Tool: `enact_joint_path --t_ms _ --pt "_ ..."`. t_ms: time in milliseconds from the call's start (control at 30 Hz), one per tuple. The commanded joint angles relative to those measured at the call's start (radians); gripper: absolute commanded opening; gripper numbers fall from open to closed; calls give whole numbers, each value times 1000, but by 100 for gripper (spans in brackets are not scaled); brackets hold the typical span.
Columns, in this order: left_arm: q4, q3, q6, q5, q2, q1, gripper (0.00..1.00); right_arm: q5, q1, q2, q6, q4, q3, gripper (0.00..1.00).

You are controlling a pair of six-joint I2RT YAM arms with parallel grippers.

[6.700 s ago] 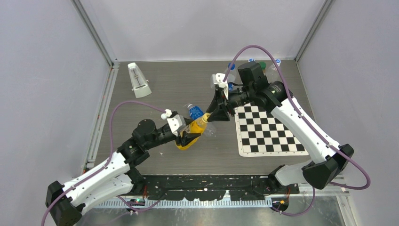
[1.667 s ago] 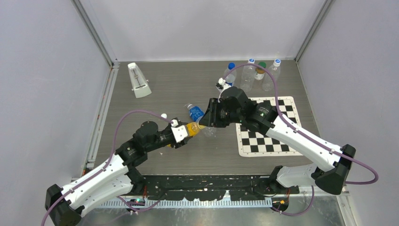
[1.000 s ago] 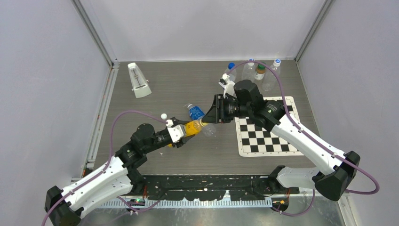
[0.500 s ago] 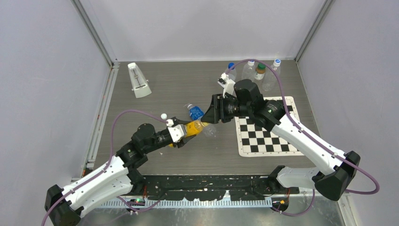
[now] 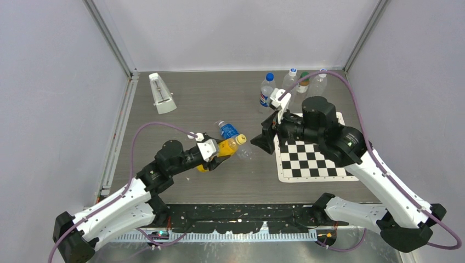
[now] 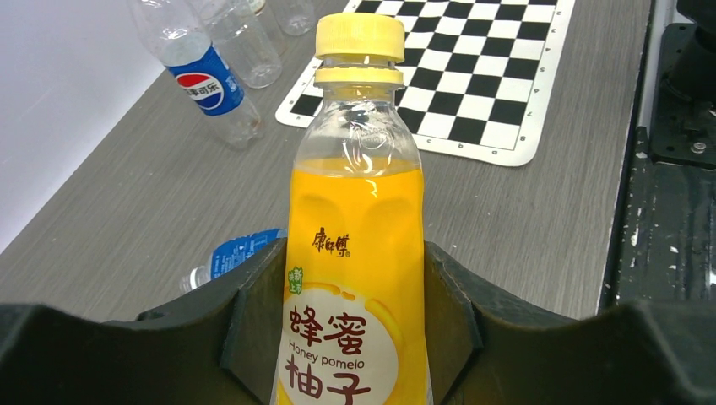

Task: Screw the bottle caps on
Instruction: Screw the bottle cap onto the plastic bottle.

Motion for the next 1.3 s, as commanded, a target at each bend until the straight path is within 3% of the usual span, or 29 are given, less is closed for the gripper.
enact_joint_path --t_ms 0,333,1267 --pt "3 54 -28 64 10 0 0 -89 2 -30 -336 -67 2 75" --pt "-57 84 -13 194 32 0 0 -295 3 -30 -702 -136 -39 70" --pt "-77 106 -26 279 43 0 0 -299 82 59 -751 -121 -26 52"
